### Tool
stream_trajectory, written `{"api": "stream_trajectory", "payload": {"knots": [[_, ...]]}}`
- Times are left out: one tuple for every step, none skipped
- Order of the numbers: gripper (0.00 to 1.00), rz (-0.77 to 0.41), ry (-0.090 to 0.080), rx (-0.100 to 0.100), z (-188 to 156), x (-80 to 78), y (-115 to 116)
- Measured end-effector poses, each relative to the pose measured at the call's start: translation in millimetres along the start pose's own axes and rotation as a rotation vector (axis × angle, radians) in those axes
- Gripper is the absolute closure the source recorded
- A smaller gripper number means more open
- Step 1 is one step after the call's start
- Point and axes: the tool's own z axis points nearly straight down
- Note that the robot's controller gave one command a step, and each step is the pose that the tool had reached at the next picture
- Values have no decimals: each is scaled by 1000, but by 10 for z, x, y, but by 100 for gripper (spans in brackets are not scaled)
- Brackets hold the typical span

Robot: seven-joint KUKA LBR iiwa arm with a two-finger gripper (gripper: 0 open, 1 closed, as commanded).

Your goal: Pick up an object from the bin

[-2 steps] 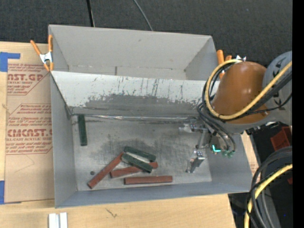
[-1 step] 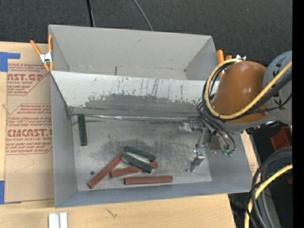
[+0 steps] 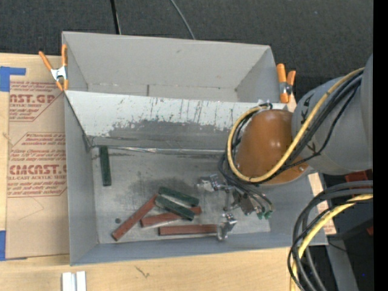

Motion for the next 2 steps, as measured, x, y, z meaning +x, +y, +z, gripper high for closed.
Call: {"api": "stream_trajectory", "payload": {"knots": [[0, -117, 0, -3, 93, -96, 586], [0, -54, 2, -2, 47, -151, 685]]}}
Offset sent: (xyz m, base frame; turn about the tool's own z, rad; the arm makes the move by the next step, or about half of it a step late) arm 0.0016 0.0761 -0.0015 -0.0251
